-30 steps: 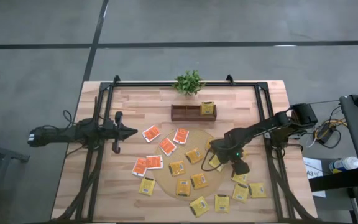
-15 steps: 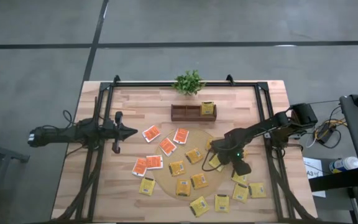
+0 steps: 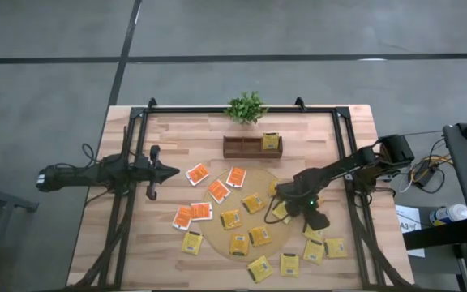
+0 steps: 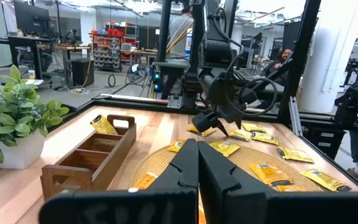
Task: Pick & Place Tea
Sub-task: Put the yellow tea bag into the right section of the wooden organizer
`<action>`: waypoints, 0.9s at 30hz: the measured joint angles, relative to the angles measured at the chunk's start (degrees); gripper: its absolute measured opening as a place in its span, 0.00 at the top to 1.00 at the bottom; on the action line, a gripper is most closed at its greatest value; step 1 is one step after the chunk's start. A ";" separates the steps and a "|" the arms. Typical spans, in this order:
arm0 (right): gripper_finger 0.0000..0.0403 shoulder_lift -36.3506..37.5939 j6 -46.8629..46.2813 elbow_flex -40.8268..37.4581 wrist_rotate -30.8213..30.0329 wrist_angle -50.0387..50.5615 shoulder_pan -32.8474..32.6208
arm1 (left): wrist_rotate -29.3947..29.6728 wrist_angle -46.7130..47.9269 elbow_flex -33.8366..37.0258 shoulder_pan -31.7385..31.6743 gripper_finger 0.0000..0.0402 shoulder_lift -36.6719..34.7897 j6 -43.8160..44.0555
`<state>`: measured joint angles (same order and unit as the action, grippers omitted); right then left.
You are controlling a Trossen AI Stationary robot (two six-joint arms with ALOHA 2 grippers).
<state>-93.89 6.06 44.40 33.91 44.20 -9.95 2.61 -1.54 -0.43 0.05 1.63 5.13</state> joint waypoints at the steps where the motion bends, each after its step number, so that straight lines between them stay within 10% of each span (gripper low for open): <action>1: 0.51 0.00 0.00 0.00 0.22 -0.08 0.04 | 0.00 0.00 0.02 -0.02 1.00 0.00 0.01; 27: 0.74 0.00 0.18 -0.72 -0.29 -1.51 -0.05 | 0.00 -0.02 0.00 -0.02 1.00 0.00 0.02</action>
<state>-93.89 6.24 43.68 33.63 42.69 -10.00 2.61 -1.56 -0.43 0.04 1.63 5.15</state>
